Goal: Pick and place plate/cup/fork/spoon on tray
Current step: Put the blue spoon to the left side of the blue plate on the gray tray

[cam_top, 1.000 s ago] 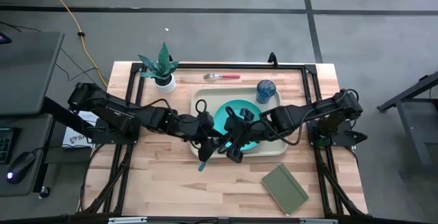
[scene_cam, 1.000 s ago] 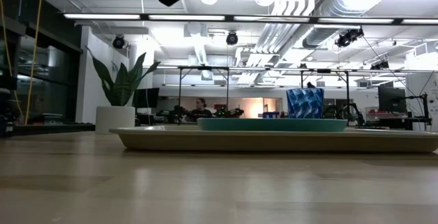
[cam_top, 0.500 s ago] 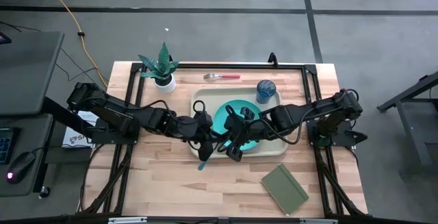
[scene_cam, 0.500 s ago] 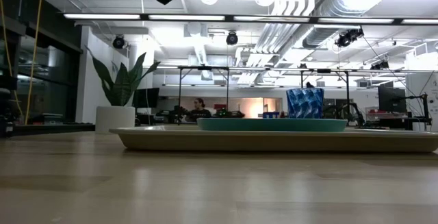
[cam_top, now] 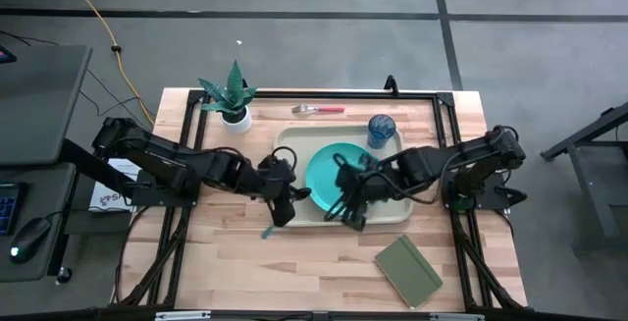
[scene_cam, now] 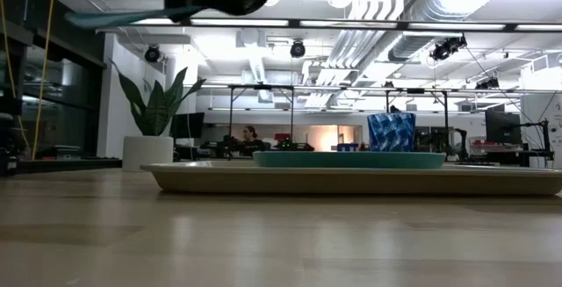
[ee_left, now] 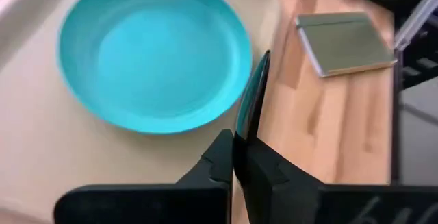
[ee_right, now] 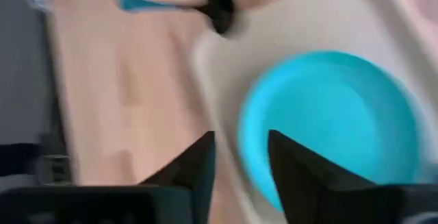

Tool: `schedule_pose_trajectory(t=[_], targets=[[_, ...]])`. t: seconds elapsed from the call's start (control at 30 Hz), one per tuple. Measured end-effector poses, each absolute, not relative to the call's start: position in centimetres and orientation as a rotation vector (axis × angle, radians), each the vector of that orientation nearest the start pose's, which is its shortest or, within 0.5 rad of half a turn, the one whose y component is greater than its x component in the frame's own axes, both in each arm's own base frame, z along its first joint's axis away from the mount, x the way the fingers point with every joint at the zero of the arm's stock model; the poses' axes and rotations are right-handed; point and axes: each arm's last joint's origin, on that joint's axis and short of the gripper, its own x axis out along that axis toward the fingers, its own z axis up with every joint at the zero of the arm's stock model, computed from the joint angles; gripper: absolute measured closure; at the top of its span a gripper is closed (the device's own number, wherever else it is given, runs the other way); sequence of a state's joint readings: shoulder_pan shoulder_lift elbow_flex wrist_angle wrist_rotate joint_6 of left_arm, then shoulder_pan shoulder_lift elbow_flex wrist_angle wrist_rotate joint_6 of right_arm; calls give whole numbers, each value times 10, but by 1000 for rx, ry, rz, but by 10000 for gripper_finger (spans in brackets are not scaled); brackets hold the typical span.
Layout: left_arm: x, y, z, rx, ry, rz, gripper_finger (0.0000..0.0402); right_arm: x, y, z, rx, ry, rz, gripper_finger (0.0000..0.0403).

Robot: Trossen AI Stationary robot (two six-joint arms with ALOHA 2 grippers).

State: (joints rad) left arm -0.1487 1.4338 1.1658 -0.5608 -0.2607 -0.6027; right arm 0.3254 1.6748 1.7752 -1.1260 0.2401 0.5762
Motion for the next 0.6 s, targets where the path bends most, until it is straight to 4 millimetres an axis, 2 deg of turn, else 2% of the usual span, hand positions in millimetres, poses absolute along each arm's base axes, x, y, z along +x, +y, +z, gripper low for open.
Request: schedule_pose_trajectory(t=[0.13, 0.2, 0.27, 0.37, 0.47, 0.6], targets=[[276, -35, 282, -421, 730, 436, 401, 295, 98, 369, 201, 1082, -301, 226], [264, -32, 278, -512, 623, 490, 402, 281, 101, 362, 186, 1145, -357, 214], [247, -28, 264, -627, 538, 524, 402, 268, 104, 355, 203, 1150, -391, 209], [234, -21, 242, -862, 330, 513, 401, 248, 108, 341, 274, 1136, -431, 208], [231, -11, 221, -1039, 154, 530, 401, 229, 110, 322, 378, 1081, -468, 208], [237, 0, 197, -1075, 183, 652, 401, 210, 112, 302, 528, 967, -473, 208]])
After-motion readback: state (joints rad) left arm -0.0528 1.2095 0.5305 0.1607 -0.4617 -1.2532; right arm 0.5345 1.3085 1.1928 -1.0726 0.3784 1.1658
